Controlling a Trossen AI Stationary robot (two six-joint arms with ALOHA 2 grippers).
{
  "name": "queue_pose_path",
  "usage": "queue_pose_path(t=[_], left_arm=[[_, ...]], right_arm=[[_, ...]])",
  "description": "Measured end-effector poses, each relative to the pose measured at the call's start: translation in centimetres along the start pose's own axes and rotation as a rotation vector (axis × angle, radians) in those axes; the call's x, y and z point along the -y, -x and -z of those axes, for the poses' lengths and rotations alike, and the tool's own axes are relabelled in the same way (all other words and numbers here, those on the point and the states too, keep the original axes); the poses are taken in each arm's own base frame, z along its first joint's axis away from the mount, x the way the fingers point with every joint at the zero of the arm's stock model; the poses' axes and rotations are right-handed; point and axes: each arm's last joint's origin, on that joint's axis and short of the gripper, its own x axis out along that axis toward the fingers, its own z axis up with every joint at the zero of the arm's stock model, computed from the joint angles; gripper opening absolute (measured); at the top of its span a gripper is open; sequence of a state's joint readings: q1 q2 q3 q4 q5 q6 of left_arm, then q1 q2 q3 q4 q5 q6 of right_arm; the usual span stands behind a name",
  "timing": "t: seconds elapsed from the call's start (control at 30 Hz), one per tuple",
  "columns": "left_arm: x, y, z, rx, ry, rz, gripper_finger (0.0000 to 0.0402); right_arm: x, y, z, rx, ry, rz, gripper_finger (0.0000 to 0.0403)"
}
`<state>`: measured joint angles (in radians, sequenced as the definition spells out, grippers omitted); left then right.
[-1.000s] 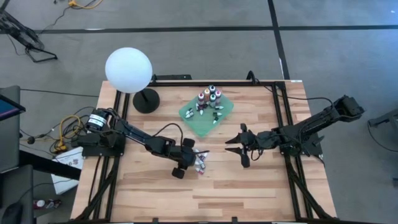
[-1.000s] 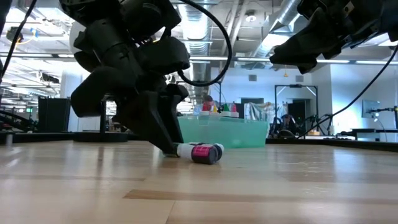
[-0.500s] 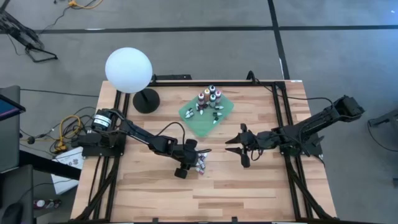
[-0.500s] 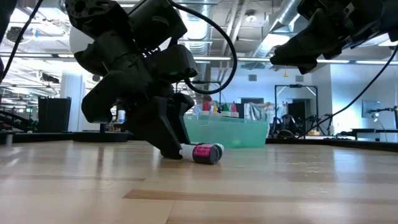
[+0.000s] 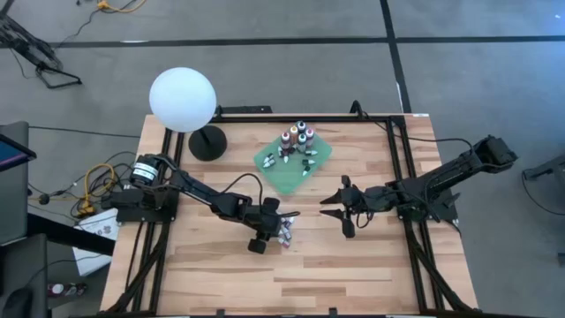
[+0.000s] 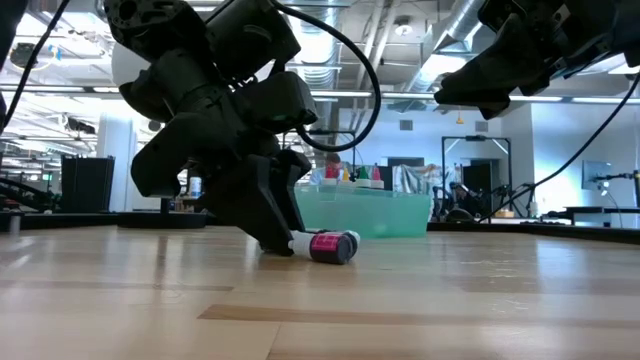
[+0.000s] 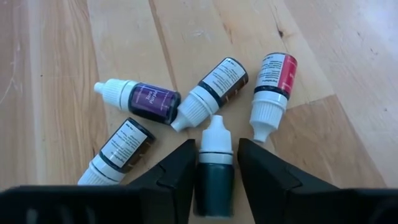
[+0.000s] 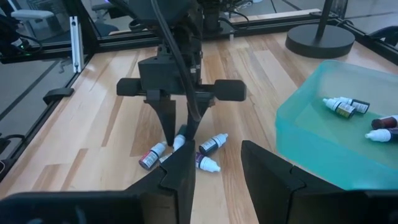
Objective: Pick & Place food coloring
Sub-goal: Put the green food coloring bottle into the green bin
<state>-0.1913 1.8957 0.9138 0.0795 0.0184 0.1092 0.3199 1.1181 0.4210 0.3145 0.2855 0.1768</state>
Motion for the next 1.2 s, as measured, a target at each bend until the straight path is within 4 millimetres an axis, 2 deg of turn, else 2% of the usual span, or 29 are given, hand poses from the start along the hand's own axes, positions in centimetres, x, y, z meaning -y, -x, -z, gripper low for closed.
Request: queue_pose_path(t=[0.23, 0.5, 0.83, 1.07, 1.2], left_arm=[[0.0, 0.2, -0.1, 0.003, 0.001, -0.005, 0.0072], [-0.2, 0.8, -0.3, 0.0, 0.017, -0.047, 0.0083], [-0.4, 2.2, -1.0, 0.033, 0.024, -0.137, 0.0073], [-0.6, 4.6, -2.5, 0.115, 0.03, -0.228, 0.0076], [-0.8, 6.7, -3.6, 0.171, 0.021, -0.374, 0.0076]], right_arm=[[0.0, 0.0, 0.0, 0.0, 0.0, 0.0, 0.012], [0.0, 0.0, 0.1, -0.005, 0.002, 0.001, 0.012], [0.0, 0.0, 0.2, -0.015, 0.005, 0.003, 0.012], [0.0, 0.0, 0.2, -0.016, 0.005, 0.003, 0.012], [0.0, 0.0, 0.2, -0.017, 0.005, 0.003, 0.012]])
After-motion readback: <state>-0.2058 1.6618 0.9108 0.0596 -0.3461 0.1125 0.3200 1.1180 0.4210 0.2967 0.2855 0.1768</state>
